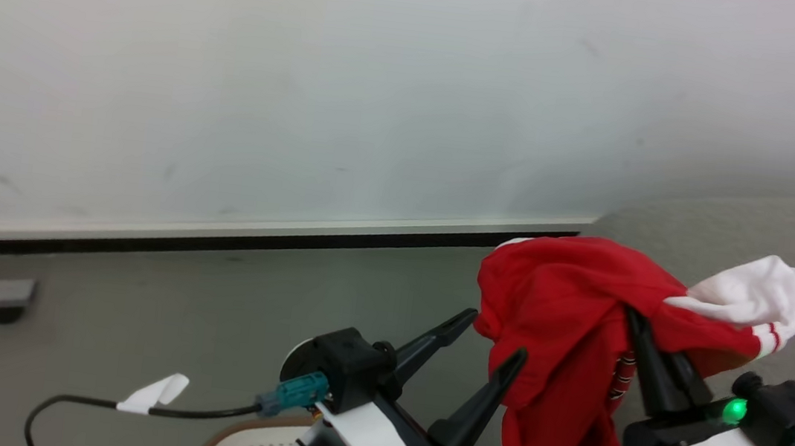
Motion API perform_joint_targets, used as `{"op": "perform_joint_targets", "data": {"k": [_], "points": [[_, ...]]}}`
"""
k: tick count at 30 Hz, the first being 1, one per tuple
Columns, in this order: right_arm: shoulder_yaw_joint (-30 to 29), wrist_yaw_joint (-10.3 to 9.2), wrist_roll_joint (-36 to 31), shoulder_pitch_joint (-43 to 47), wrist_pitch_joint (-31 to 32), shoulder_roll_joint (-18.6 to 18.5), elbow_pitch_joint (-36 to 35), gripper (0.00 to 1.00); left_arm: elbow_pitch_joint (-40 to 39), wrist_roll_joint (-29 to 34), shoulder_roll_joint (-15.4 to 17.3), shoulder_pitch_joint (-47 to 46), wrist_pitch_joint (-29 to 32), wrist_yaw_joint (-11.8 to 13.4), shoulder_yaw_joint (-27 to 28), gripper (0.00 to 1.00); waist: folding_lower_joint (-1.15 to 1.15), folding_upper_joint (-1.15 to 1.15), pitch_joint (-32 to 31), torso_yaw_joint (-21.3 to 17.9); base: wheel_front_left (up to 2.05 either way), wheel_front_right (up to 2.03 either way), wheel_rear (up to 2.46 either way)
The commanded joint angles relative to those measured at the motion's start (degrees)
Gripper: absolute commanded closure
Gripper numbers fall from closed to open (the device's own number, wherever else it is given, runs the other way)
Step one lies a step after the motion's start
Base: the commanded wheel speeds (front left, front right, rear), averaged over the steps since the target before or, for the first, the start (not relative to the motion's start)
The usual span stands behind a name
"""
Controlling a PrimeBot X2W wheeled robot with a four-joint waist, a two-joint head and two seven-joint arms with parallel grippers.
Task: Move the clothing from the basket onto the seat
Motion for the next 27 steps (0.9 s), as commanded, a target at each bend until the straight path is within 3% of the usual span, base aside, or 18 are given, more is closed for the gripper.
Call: {"op": "perform_joint_targets", "data": {"k": [1,13,21,27], "points": [[-1.1,-0.12,-0.5,0.3,0.0,-0.9,-0.9,1.0,0.3,1.0,0.3,0.0,-0.5,0.0,-0.2,0.0,0.0,0.0,1.0,-5.0,0.0,0.0,0.0],[-5.2,-0.12,-1.1,0.6,0.0,-1.9,-5.1,1.0,3.2,2.9,0.3,-1.2,-2.2,-0.3,-2.0,0.0,0.0,0.0,3.9,-18.1,0.0,0.0,0.0],[-6.4,-0.12,-0.8,0.9,0.0,-1.5,-6.2,1.0,4.6,3.4,0.2,-2.2,-2.5,-0.2,-2.4,0.0,0.0,0.0,5.4,-21.8,0.0,0.0,0.0],[-7.3,-0.12,-0.7,0.9,0.0,-1.2,-6.6,1.0,5.2,3.5,0.0,-3.1,-2.3,-0.3,-2.8,0.0,0.0,0.0,6.1,-22.0,0.0,0.0,0.0]]}}
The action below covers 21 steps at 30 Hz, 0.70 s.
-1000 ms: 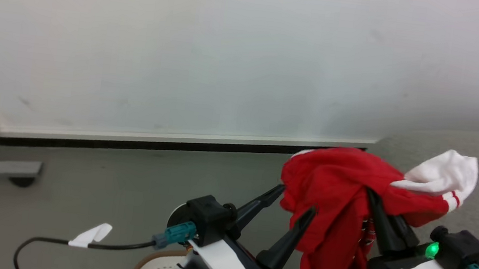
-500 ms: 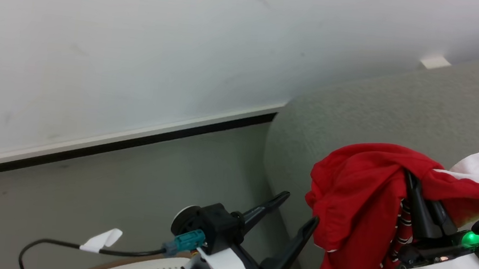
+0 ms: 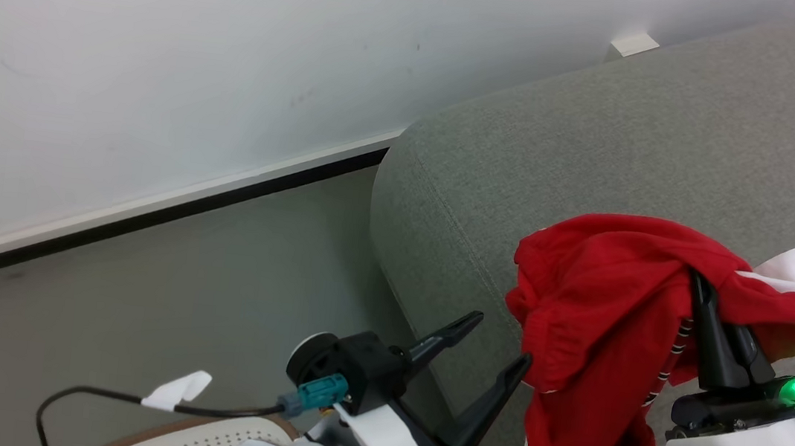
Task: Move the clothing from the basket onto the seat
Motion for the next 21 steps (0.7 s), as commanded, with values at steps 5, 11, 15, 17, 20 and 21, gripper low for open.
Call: {"op": "perform_joint_targets", "data": {"k": [5,11,15,17,20,21], "points": [[-0.7,-0.12,0.8,-4.1,0.1,-1.3,-0.3,1.0,-0.4,0.9,0.7,-2.0,0.8,-0.2,-0.1,0.0,0.0,0.0,2.5,2.0,0.0,0.0,0.0],[-3.0,-0.12,3.3,-16.2,1.8,-6.0,2.1,1.0,-2.2,1.9,1.6,-4.2,2.9,0.3,-0.1,0.0,0.0,0.0,8.4,6.0,0.0,0.0,0.0],[-5.2,-0.12,6.1,-25.2,3.0,-10.0,5.1,1.0,-3.7,2.7,2.6,-6.2,4.3,0.3,-0.1,0.0,0.0,0.0,13.7,9.4,0.0,0.0,0.0],[-6.5,-0.12,7.9,-29.8,3.2,-12.0,7.1,1.0,-4.3,2.7,3.1,-7.2,4.8,0.4,0.1,0.0,0.0,0.0,16.2,11.1,0.0,0.0,0.0],[-8.8,-0.12,9.4,-35.5,3.3,-16.0,10.1,1.0,-5.5,3.2,3.3,-8.7,5.5,0.5,0.3,0.0,0.0,0.0,20.2,13.8,0.0,0.0,0.0],[-9.2,-0.12,9.4,-37.3,3.2,-16.9,10.9,1.0,-5.7,3.4,3.6,-9.0,5.6,0.6,0.5,0.0,0.0,0.0,21.4,14.5,0.0,0.0,0.0]]}}
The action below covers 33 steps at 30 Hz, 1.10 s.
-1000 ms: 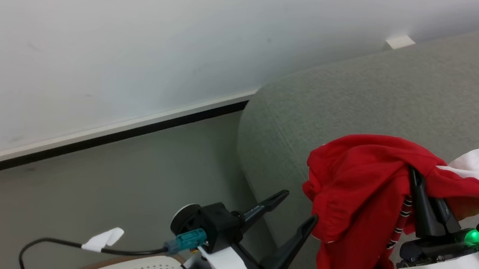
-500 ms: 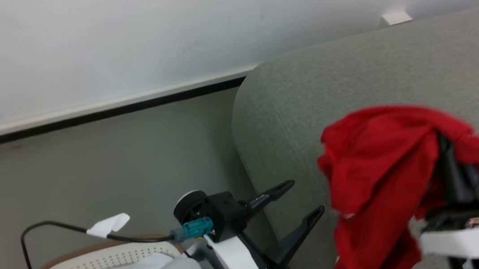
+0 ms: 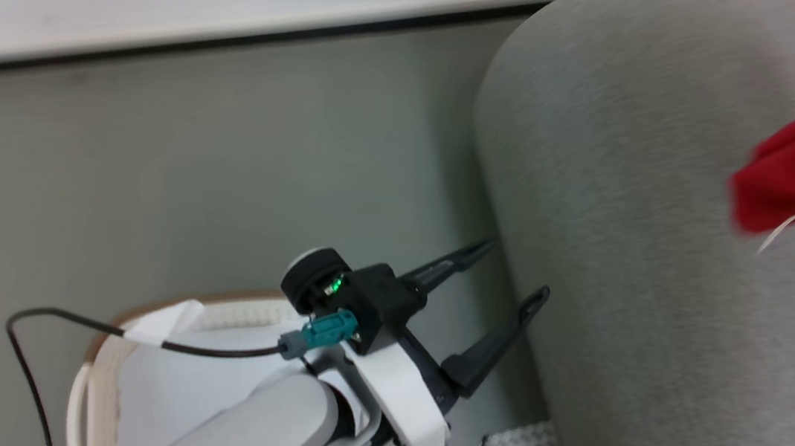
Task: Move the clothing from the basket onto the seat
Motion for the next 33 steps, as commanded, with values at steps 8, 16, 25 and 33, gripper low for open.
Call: {"op": "perform_joint_targets", "data": {"k": [8,16,25,33], "points": [[0.9,-0.12,0.7,-5.5,1.5,-4.0,11.9,1.0,-1.4,1.3,1.2,-3.4,0.2,0.3,0.9,0.0,-0.01,0.0,11.5,8.5,0.0,0.0,0.0],[6.3,-0.12,3.5,-1.7,6.1,-3.8,29.1,1.0,-1.2,1.7,1.4,-4.7,-0.3,0.6,1.2,0.0,-0.01,0.0,13.5,10.3,0.0,0.0,0.0],[10.5,-0.12,5.5,-2.6,4.6,-3.8,36.8,0.54,-0.8,1.2,2.0,-4.8,-0.7,0.9,1.6,0.0,-0.01,0.0,13.1,10.3,0.0,0.0,0.0],[17.1,-0.12,6.4,0.0,7.6,-4.4,38.2,0.0,1.6,-1.4,2.3,-1.3,-3.2,2.0,3.0,0.0,-0.01,0.0,5.1,9.3,0.0,0.0,0.0]]}}
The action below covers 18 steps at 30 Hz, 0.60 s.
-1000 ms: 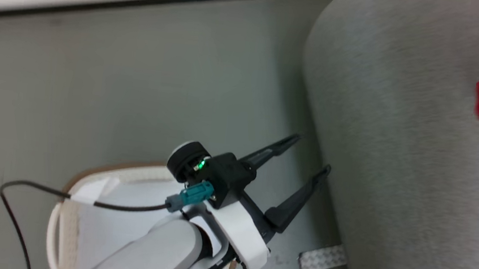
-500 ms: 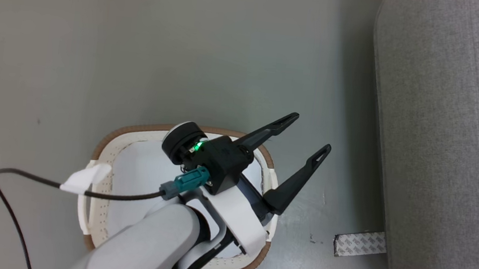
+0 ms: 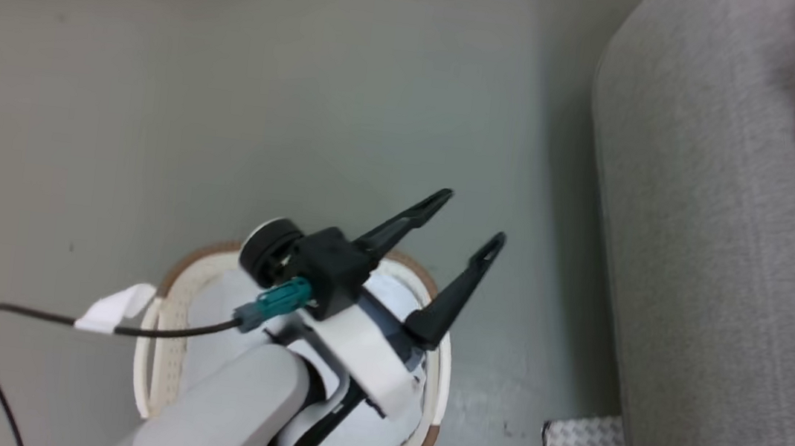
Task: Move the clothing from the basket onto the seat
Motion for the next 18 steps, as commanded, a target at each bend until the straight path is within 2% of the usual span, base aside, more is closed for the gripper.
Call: {"op": "perform_joint_targets", "data": {"k": [1,5,10,15,18], "points": [[1.4,-0.12,0.8,2.1,0.6,-1.2,-0.4,0.0,0.4,-1.3,0.6,1.6,-0.9,0.6,0.7,0.0,-0.01,0.0,-4.8,-0.4,0.0,0.0,0.0],[4.5,-0.12,1.4,5.8,0.9,-3.3,-3.1,0.0,1.4,-2.9,1.8,4.7,-2.9,2.1,3.1,0.0,-0.01,0.0,-10.9,-0.1,0.0,0.0,0.0],[5.5,-0.12,3.3,10.1,-0.9,-4.8,-9.3,0.0,2.1,-6.3,3.6,9.4,-4.6,5.6,8.2,0.0,-0.01,0.0,-18.6,0.5,0.0,0.0,0.0],[4.4,-0.12,4.3,13.4,-3.0,-5.1,-15.7,0.0,1.4,-9.0,5.1,13.4,-5.9,7.8,12.1,0.0,-0.01,0.0,-23.4,1.6,0.0,0.0,0.0],[2.1,-0.12,4.6,16.9,-5.1,-3.1,-19.5,0.0,1.1,-10.7,5.8,17.0,-6.6,8.5,14.1,0.0,-0.01,0.0,-26.4,2.9,0.0,0.0,0.0]]}}
